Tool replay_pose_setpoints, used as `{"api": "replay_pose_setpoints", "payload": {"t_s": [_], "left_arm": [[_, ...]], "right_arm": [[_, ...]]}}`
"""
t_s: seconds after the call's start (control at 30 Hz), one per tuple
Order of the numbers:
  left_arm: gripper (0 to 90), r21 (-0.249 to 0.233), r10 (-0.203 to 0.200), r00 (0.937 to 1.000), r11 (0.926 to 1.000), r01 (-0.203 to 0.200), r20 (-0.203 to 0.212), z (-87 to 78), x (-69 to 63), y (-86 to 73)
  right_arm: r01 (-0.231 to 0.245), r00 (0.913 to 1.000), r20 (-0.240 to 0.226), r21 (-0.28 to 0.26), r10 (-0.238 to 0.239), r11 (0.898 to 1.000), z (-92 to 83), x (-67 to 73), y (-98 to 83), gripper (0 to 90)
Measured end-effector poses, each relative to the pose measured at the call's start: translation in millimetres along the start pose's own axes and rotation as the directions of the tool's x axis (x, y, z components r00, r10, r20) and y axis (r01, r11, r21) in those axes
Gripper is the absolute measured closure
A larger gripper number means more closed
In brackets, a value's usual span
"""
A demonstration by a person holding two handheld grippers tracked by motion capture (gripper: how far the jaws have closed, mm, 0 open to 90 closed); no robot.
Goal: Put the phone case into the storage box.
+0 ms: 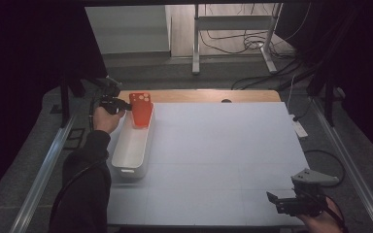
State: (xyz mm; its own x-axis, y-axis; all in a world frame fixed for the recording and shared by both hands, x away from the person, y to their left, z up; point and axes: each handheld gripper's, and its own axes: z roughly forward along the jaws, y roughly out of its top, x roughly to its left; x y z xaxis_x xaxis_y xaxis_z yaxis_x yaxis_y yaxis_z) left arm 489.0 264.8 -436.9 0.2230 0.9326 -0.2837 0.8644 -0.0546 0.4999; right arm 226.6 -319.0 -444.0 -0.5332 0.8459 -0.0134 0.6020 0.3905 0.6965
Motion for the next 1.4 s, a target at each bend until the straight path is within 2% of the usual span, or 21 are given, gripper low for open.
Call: {"api": "replay_pose_setpoints", "payload": {"t_s": [0.13, 0.33, 0.63, 0.83, 0.93, 1.07, 1.1, 1.23, 1.3, 1.4], "left_arm": [[84.0, 0.004, 0.035, 0.9994, 0.9994, -0.035, -0.01, 0.8, -1.7, 0.4], [73.6, -0.033, 0.083, 0.9962, 0.9959, -0.084, -0.028, -3.3, -5.2, 0.6], [55.7, -0.069, 0.122, 0.9922, 0.99, -0.124, -0.026, -4.6, -6.3, -3.6], [41.2, -0.097, 0.159, 0.9873, 0.9825, -0.159, -0.013, -3.8, -6.3, -7.8], [36.3, -0.106, 0.167, 0.986, 0.9805, -0.166, 0.002, -3.9, -6.7, -9.4], [23.6, -0.121, 0.185, 0.9825, 0.9759, -0.181, 0.02, -5.8, -8.2, -12.2], [23.6, -0.126, 0.188, 0.9819, 0.9749, -0.184, 0.024, -6.6, -8.8, -12.9], [12.5, -0.141, 0.199, 0.9791, 0.9714, -0.191, 0.042, -9.8, -11.7, -15.3], [7.3, -0.135, 0.209, 0.9769, 0.9702, -0.202, 0.045, -10.6, -12.9, -16.0], [4.3, -0.136, 0.234, 0.9698, 0.9652, -0.224, 0.068, -13.1, -17.1, -19.4]], "right_arm": [[0.001, 1.0, 0.0, 0.0, -0.001, 1.0, -0.1, 0.1, 0.0, 0.5], [0.002, 1.0, 0.001, -0.001, -0.002, 1.0, 0.0, 0.2, 0.0, 0.5], [0.002, 1.0, 0.001, -0.001, -0.002, 1.0, 0.0, 0.3, 0.0, 0.4], [0.002, 1.0, 0.001, 0.001, -0.002, 1.0, 0.2, 0.5, 0.1, 0.3], [0.002, 1.0, 0.001, 0.001, -0.002, 1.0, 0.2, 0.5, 0.1, 0.3], [0.002, 1.0, -0.001, 0.001, -0.002, 1.0, 0.2, 0.4, 0.1, 0.2], [0.003, 1.0, 0.0, 0.001, -0.003, 1.0, 0.2, 0.5, 0.1, 0.2], [0.002, 1.0, 0.001, 0.0, -0.002, 1.0, 0.4, 0.7, 0.1, 0.2], [0.002, 1.0, 0.001, 0.0, -0.002, 1.0, 0.4, 0.8, 0.2, 0.1], [0.003, 1.0, 0.001, 0.0, -0.003, 1.0, 0.5, 0.8, 0.2, 0.1]]}}
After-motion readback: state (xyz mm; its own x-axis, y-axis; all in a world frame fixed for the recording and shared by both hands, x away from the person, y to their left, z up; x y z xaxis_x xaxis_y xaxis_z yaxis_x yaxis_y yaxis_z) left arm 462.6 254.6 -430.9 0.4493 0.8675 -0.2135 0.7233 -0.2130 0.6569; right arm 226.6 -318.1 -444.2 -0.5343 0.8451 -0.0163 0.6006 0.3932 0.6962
